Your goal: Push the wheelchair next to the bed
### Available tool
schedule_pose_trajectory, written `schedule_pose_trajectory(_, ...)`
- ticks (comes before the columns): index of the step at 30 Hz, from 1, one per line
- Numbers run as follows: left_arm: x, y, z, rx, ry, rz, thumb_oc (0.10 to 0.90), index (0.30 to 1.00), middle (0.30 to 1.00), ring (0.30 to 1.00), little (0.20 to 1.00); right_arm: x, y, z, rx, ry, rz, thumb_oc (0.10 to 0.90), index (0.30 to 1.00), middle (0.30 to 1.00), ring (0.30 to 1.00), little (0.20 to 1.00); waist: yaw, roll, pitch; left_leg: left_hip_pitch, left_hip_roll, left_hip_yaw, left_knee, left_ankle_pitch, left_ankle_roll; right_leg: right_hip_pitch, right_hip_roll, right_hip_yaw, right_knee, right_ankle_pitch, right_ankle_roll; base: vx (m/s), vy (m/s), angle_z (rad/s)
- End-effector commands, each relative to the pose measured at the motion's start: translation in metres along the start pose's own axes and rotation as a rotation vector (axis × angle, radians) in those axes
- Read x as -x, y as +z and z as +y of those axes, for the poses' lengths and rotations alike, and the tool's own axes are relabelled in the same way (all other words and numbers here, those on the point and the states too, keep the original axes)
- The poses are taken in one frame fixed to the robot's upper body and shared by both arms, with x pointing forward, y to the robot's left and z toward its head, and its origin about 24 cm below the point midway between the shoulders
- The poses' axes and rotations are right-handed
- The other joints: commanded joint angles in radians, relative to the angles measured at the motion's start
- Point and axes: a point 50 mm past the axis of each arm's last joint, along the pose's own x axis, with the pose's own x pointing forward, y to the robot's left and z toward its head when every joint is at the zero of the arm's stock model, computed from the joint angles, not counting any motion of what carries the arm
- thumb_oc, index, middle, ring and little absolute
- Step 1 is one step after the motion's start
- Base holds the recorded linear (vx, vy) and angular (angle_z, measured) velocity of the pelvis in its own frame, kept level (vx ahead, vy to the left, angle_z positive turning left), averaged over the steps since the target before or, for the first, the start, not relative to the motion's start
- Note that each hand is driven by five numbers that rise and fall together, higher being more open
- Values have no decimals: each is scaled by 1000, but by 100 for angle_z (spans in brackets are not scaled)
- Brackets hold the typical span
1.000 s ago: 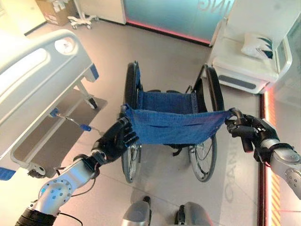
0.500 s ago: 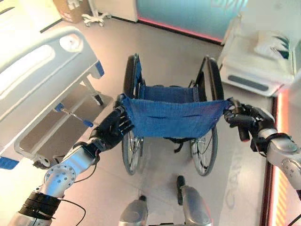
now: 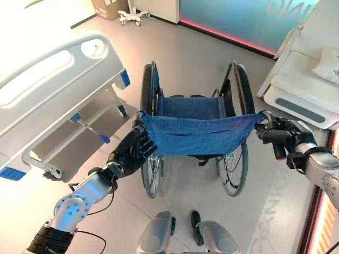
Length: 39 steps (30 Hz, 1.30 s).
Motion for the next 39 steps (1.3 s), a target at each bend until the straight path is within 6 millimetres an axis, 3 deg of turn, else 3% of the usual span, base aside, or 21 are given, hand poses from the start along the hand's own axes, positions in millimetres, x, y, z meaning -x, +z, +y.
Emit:
schedule_pose_trajectory(1,23,91,-43,69,-293,-484,400,300,300,300,300,21,12,55,29,391,-137,400,300,300,300,300,-5,30,-147,-43,72,38,-262,354,-33,196,91,-190,-73,-16,4,600,157,-46)
schedule_pose_trajectory(4,27,86,-40,73,-287,-489,400,300,300,300,300,23,3,51,24,396,-132,400,300,300,300,300,11,34,-154,-61,93,33,-330,358,-41,251,89,-164,-65,-63,5,580,195,-51)
schedule_pose_trajectory(5,30,87,-42,75,-283,-493,400,300,300,300,300,24,1,48,22,400,-132,400,300,300,300,300,12,33,-166,-41,93,49,-300,315,-31,269,69,-161,-45,-98,18,542,226,-56)
schedule_pose_trajectory(8,31,89,-43,74,-275,-496,400,300,300,300,300,26,-4,48,14,409,-128,400,300,300,300,300,13,32,-182,-35,81,68,-243,287,-19,286,49,-175,-11,-132,39,485,217,-88)
schedule_pose_trajectory(11,30,90,-42,68,-246,-486,400,300,300,300,300,30,-14,53,-13,425,-108,400,300,300,300,300,30,2,-217,-14,28,112,-162,238,28,285,-4,-234,166,-12,113,492,231,-47)
schedule_pose_trajectory(13,26,94,-44,70,-253,-484,400,300,300,300,300,27,-12,64,-11,432,-110,400,300,300,300,300,32,5,-229,28,4,121,-154,217,53,193,-27,-257,327,92,151,430,267,-35)
schedule_pose_trajectory(14,25,95,-44,69,-254,-485,400,300,300,300,300,26,-11,65,-10,435,-111,400,300,300,300,300,31,5,-230,32,2,121,-153,214,55,181,-31,-259,336,93,152,354,219,-28)
schedule_pose_trajectory(17,24,103,-47,59,-273,-485,400,300,300,300,300,24,-8,66,-5,425,-122,400,300,300,300,300,28,13,-227,49,-15,121,-129,190,56,141,-55,-309,229,47,124,326,131,2)
schedule_pose_trajectory(19,23,106,-51,51,-283,-496,400,300,300,300,300,22,-5,64,-2,415,-138,400,300,300,300,300,25,17,-216,54,-21,113,-86,165,50,126,-68,-331,82,8,86,232,40,-27)
schedule_pose_trajectory(21,20,105,-52,52,-300,-513,400,300,300,300,300,20,-1,62,4,404,-157,400,300,300,300,300,12,25,-191,58,-30,87,-34,152,39,105,-67,-329,-23,15,61,246,37,-22)
schedule_pose_trajectory(22,17,106,-54,54,-311,-523,400,300,300,300,300,17,2,61,7,402,-169,400,300,300,300,300,3,27,-175,64,-38,75,-21,141,39,83,-70,-316,-59,47,63,342,37,12)
schedule_pose_trajectory(23,13,106,-58,54,-330,-526,400,300,300,300,300,14,8,58,7,391,-183,400,300,300,300,300,-17,21,-151,82,-56,64,7,105,42,38,-87,-274,-129,126,84,262,24,41)
schedule_pose_trajectory(25,11,105,-61,54,-336,-521,400,300,300,300,300,14,11,58,3,384,-187,400,300,300,300,300,-31,20,-137,98,-63,57,34,73,44,13,-97,-251,-173,171,100,338,-25,67)
schedule_pose_trajectory(26,9,104,-65,45,-336,-503,400,300,300,300,300,14,15,55,-2,377,-188,400,300,300,300,300,-61,6,-122,141,-75,54,77,3,51,-61,-123,-202,-260,237,134,414,-49,53)
schedule_pose_trajectory(27,9,104,-65,45,-336,-502,400,300,300,300,300,14,15,55,-2,376,-188,400,300,300,300,300,-62,10,-120,142,-72,52,83,-4,52,-56,-120,-205,-264,237,135,545,-75,26)
schedule_pose_trajectory(29,8,103,-67,33,-335,-485,400,300,300,300,300,16,17,51,-5,370,-183,400,300,300,300,300,-89,0,-113,188,-77,47,126,-75,63,-108,-129,-175,-314,270,160,549,-78,34)
schedule_pose_trajectory(32,7,100,-63,20,-325,-478,400,300,300,300,300,18,17,49,-9,371,-175,400,300,300,300,300,-109,-8,-118,240,-60,51,188,-124,73,-149,-131,-197,-281,279,164,630,-118,62)
schedule_pose_trajectory(35,11,97,-60,36,-317,-471,400,300,300,300,300,20,15,45,-17,369,-160,400,300,300,300,300,-116,4,-156,283,-23,35,221,-71,48,-140,-103,-221,-224,243,129,659,-147,76)
schedule_pose_trajectory(36,12,94,-60,53,-319,-462,400,300,300,300,300,21,15,42,-14,358,-145,400,300,300,300,300,-128,18,-182,321,15,9,298,35,7,-131,-70,-228,-149,221,98,616,-122,60)
schedule_pose_trajectory(38,12,92,-59,67,-319,-455,400,300,300,300,300,22,14,41,1,359,-138,400,300,300,300,300,-133,13,-207,319,30,12,424,177,-34,-113,-62,-259,-125,206,66,492,-107,27)
schedule_pose_trajectory(39,13,91,-58,71,-318,-452,400,300,300,300,300,22,14,42,5,360,-135,400,300,300,300,300,-134,11,-212,308,32,11,477,207,-43,-104,-60,-268,-120,199,55,471,-110,25)
